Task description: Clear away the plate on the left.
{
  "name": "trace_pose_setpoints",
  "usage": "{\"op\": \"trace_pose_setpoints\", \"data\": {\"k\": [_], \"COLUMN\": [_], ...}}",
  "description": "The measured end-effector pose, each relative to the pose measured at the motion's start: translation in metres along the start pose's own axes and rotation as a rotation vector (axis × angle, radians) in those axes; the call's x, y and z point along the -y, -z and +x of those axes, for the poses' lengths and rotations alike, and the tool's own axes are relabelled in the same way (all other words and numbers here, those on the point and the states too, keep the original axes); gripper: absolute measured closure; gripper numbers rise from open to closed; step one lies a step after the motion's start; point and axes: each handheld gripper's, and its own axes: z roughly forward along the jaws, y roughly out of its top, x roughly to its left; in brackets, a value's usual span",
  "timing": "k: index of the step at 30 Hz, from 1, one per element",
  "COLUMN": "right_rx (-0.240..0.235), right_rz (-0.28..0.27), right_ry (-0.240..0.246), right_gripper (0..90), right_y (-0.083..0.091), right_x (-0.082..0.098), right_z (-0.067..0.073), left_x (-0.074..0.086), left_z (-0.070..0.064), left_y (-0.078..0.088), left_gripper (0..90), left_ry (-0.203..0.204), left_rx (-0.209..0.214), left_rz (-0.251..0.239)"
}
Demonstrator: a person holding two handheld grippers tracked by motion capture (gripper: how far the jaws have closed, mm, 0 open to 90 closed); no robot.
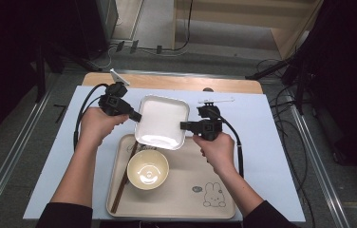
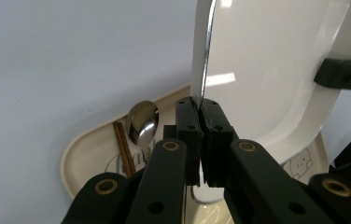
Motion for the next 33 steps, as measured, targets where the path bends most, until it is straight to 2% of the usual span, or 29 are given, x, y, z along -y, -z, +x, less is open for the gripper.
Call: {"op": "trace_pose_setpoints", "data": {"k": [5,9,10,13,16,19,24,27,33], "right_rx": [-0.001,-0.005,0.009,0.023,0.027,0.025,0.024,0.028,0.033], "right_rz": [-0.051,-0.051,-0.047,-0.030,-0.045,-0.055,-0.047,-0.037,-0.023], "right_ry": [-0.047,-0.055,-0.053,-0.044,-0.041,-0.051,-0.069,-0.074,-0.073], "right_gripper": [84.2,84.7,84.9,85.0,85.1,85.1,85.2,85.1,85.2], "right_y": [0.006,0.008,0.008,0.009,0.013,0.018,0.025,0.026,0.032], "right_x": [-0.005,-0.009,-0.009,-0.010,-0.010,-0.011,-0.011,-0.009,-0.002], "right_z": [-0.009,-0.013,-0.013,-0.016,-0.020,-0.026,-0.037,-0.042,-0.048], "left_x": [-0.001,0.000,0.000,0.001,0.002,0.004,0.009,0.012,0.023], "left_z": [-0.006,-0.008,-0.009,-0.012,-0.013,-0.012,-0.011,-0.009,0.002], "left_y": [-0.001,-0.001,0.000,0.001,0.003,0.005,0.011,0.013,0.018], "left_gripper": [87.6,86.4,85.3,79.4,72.6,65.7,56.8,52.7,46.7], "left_ry": [-0.018,-0.038,-0.048,-0.074,-0.088,-0.119,-0.136,-0.145,-0.159], "left_rx": [0.010,0.021,0.023,0.020,0.020,0.015,0.029,0.017,0.034], "left_rz": [-0.008,-0.020,-0.022,-0.023,-0.029,-0.044,-0.058,-0.060,-0.073]}}
